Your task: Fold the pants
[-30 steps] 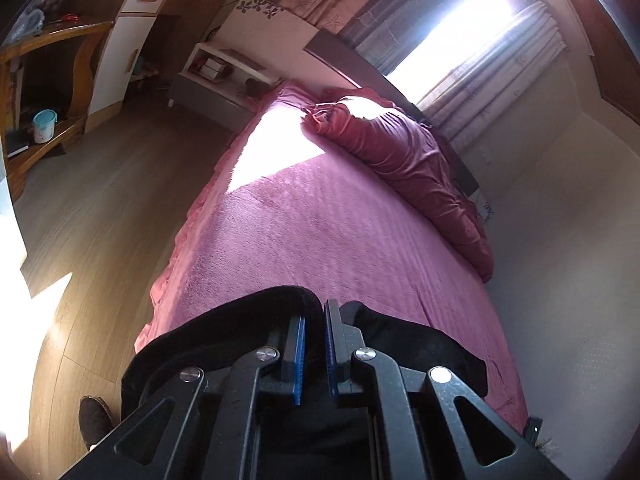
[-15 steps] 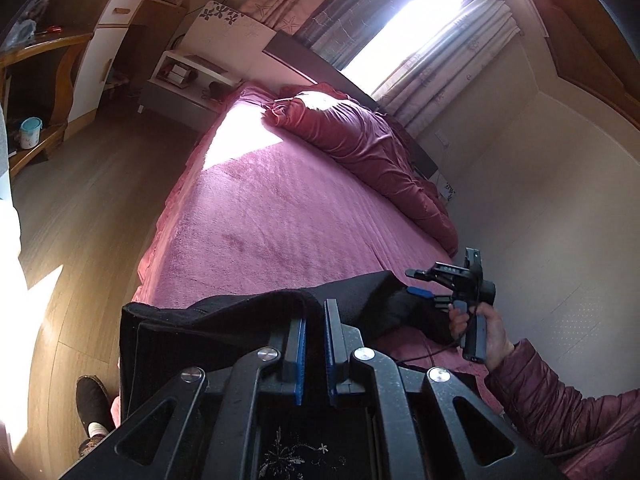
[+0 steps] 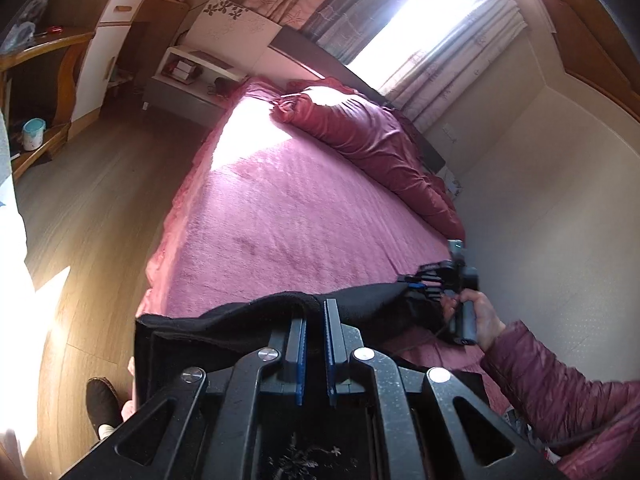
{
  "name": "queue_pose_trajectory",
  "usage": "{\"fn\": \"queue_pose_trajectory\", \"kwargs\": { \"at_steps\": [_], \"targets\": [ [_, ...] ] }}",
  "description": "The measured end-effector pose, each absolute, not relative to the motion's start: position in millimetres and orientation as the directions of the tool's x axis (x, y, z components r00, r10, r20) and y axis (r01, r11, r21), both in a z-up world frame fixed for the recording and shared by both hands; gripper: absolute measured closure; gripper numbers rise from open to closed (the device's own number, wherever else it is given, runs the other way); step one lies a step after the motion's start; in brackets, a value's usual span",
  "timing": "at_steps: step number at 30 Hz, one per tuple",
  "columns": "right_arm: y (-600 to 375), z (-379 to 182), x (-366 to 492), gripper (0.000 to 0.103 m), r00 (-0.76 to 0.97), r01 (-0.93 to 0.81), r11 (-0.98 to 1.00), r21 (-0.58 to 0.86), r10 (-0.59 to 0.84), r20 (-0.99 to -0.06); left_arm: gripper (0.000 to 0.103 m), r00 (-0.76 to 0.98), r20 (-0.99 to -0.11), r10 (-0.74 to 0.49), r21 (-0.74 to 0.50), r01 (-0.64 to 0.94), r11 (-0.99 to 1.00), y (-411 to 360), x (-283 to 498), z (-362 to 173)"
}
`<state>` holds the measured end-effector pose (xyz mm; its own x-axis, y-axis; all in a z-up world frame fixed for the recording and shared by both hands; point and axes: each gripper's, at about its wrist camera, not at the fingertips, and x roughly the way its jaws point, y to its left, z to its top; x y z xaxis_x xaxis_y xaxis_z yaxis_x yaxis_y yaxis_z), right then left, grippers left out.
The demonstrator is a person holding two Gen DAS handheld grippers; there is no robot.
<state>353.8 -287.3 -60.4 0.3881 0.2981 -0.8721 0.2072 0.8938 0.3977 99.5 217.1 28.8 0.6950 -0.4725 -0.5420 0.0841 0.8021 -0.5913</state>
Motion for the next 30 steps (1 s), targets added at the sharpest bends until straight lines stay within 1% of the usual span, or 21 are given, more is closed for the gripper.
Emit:
{"fn": "queue_pose_trajectory", "kwargs": {
  "at_steps": [4,6,9,11,16,19,21,23,27,30],
  "targets": [
    [-287,-14,346,0.093,0.476,0.143,0.879,0.455,0.341,-0.810,0.096,0.707,-0.595,-0.382,-0.578,-0.047,0.815,245,167,30],
    [-288,11,330,0.093,0.524,0.084,0.870,0.485,0.375,-0.765,0.096,0.725,-0.600,-0.339,-0.598,-0.125,0.791,263,195,28],
    [-288,36,290,0.093,0.576,-0.017,0.863,0.505,0.421,-0.700,0.096,0.746,-0.588,-0.313,-0.619,-0.167,0.767,278,215,29],
    [-292,39,257,0.093,0.592,-0.071,0.864,0.499,0.439,-0.676,0.096,0.758,-0.571,-0.316,-0.637,-0.166,0.753,282,215,31],
    [-300,22,172,0.094,0.595,-0.131,0.850,0.510,0.479,-0.645,0.096,0.764,-0.550,-0.338,-0.634,-0.118,0.764,276,182,33],
    [-306,4,128,0.095,0.571,-0.134,0.841,0.524,0.497,-0.653,0.096,0.762,-0.543,-0.352,-0.649,-0.114,0.753,278,149,27],
    [-303,-9,103,0.095,0.551,-0.134,0.855,0.500,0.484,-0.680,0.096,0.754,-0.551,-0.357,-0.655,-0.125,0.745,280,126,19],
    [-297,-29,82,0.095,0.515,-0.129,0.859,0.495,0.485,-0.707,0.096,0.737,-0.572,-0.360,-0.659,-0.152,0.736,281,103,5],
    [-291,-68,47,0.096,0.449,-0.101,0.864,0.493,0.482,-0.753,0.096,0.666,-0.648,-0.370,-0.665,-0.257,0.701,286,65,-38],
    [-294,-97,32,0.096,0.411,-0.054,0.872,0.487,0.464,-0.785,0.096,0.625,-0.689,-0.368,-0.654,-0.316,0.687,286,45,-67]
  ]
}}
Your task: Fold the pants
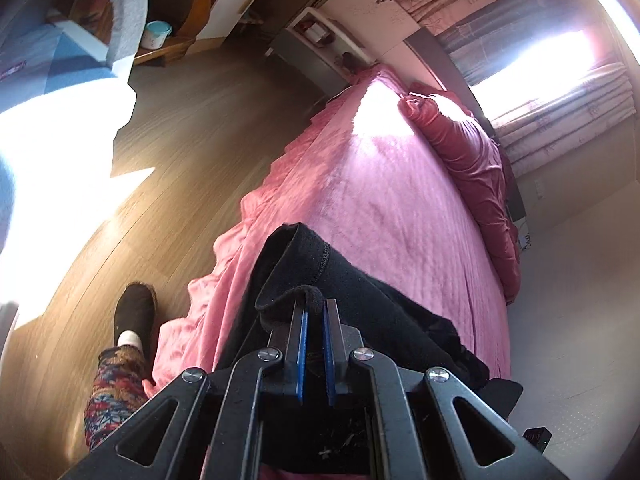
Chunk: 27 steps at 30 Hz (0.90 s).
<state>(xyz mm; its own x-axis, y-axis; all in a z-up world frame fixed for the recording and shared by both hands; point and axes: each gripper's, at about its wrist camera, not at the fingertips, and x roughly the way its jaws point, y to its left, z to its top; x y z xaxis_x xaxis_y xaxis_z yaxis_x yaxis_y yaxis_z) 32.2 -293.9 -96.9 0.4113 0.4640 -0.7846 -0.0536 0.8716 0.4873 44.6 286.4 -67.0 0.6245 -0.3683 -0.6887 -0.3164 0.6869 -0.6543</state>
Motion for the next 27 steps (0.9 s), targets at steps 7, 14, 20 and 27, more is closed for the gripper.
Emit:
{"fn": "queue_pose_trajectory", "kwargs": {
  "at_steps": [7,14,20,27],
  "targets": [
    [-299,-136,24,0.096,0.377,0.015,0.882,0.471,0.431,-0.820,0.095,0.562,-0.746,-0.359,-0.625,-0.403,0.668,282,23,-100],
    [-297,-151,33,0.096,0.369,0.048,0.875,0.482,0.433,-0.823,0.071,0.579,-0.706,-0.407,-0.699,-0.483,0.527,294,3,-110],
    [-301,-151,31,0.096,0.378,0.048,0.876,0.481,0.430,-0.820,0.073,0.536,-0.733,-0.420,-0.679,-0.534,0.504,289,1,-123],
    [-312,-114,10,0.096,0.432,0.004,0.875,0.484,0.435,-0.790,0.093,0.536,-0.753,-0.382,-0.646,-0.490,0.586,284,-3,-104]
  ]
}}
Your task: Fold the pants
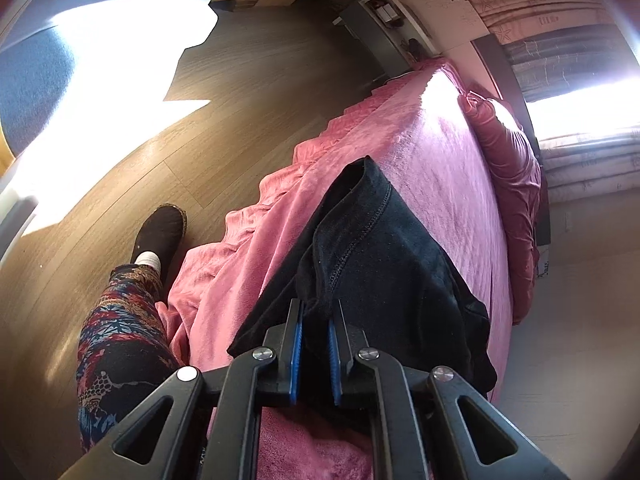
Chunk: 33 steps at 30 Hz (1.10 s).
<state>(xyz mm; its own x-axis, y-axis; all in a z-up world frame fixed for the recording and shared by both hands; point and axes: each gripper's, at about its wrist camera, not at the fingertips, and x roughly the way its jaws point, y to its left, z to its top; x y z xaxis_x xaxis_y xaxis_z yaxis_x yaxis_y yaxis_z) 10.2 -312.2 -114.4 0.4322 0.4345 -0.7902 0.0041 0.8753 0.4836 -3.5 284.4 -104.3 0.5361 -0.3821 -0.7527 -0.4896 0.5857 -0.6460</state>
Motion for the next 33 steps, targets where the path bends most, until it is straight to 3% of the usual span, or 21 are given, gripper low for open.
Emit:
{"fn": "queue_pose_trajectory", "kwargs": {
  "at_steps": [15,21,22,24,26,30,33],
  "targets": [
    [-319,-111,-18,0.097,0.412,0.014,0.893,0.450,0.405,-0.816,0.093,0.457,-0.799,-0.390,-0.588,-0.458,0.667,277,-17,-113],
    [-321,-148,-7,0.097,0.327,0.054,0.892,0.449,0.409,-0.852,0.091,0.400,-0.842,-0.362,-0.529,-0.481,0.699,270,-6,-131],
    [-322,-149,-6,0.097,0.326,0.059,0.887,0.459,0.417,-0.849,0.089,0.391,-0.852,-0.349,-0.513,-0.483,0.710,268,-5,-132],
    [-329,-146,-7,0.091,0.335,0.063,0.864,0.500,0.453,-0.826,0.074,0.373,-0.875,-0.308,-0.468,-0.491,0.735,268,-4,-127],
    [-343,-141,-9,0.082,0.347,0.069,0.849,0.523,0.471,-0.811,0.073,0.366,-0.894,-0.258,-0.425,-0.514,0.745,274,-5,-119],
    [-389,-115,-20,0.082,0.448,0.128,0.828,0.546,0.443,-0.777,0.073,0.468,-0.877,-0.108,-0.367,-0.508,0.779,285,-8,-78],
    [-450,-99,-34,0.082,0.560,0.255,0.792,0.554,0.346,-0.752,0.073,0.541,-0.835,-0.098,-0.380,-0.440,0.813,275,-2,-50]
  ]
}}
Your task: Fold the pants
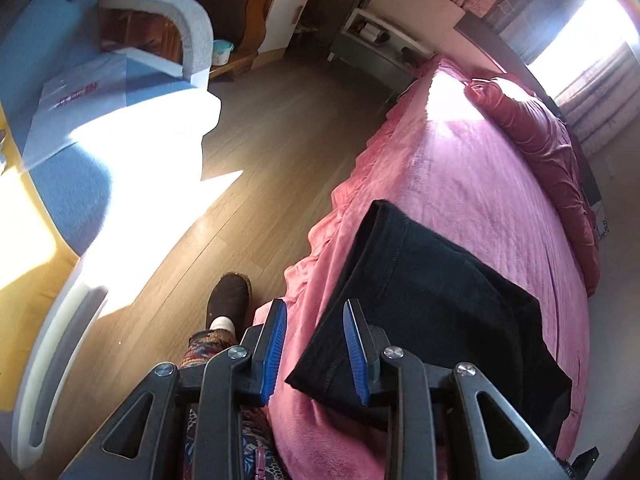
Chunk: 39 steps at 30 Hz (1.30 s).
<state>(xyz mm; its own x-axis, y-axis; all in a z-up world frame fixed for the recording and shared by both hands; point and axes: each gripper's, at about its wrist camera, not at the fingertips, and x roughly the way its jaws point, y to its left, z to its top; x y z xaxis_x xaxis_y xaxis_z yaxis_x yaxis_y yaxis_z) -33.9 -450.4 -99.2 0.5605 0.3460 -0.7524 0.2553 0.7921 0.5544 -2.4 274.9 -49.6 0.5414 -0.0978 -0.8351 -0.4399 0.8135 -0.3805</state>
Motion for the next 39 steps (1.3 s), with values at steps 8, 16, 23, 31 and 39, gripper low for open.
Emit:
{"fn": "queue_pose_trajectory", "kwargs": {
  "at_steps": [8,16,23,31,39],
  "targets": [
    [-596,-103,-43,0.079,0.691,0.530,0.586,0.614,0.122,-0.713,0.072,0.519,-0.802,-0.294,-0.406,-0.113,0.907,166,37,-37],
    [-660,-111,6,0.060,0.731,0.568,0.465,0.679,0.094,-0.676,0.072,0.346,-0.838,-0.421,-0.423,0.075,0.903,62,56,-63],
    [-662,-108,50,0.091,0.659,0.621,0.531,0.576,0.043,-0.751,0.072,0.269,-0.864,-0.426,-0.405,0.130,0.905,24,56,-80],
    [-636,-14,17,0.092,0.670,0.543,0.715,0.440,-0.054,-0.740,0.072,0.249,-0.852,-0.460,-0.423,0.188,0.886,9,64,-82],
    [-666,-41,-35,0.087,0.553,0.663,0.633,0.401,-0.052,-0.832,0.072,0.237,-0.849,-0.472,-0.436,0.191,0.880,6,72,-85]
  ]
}}
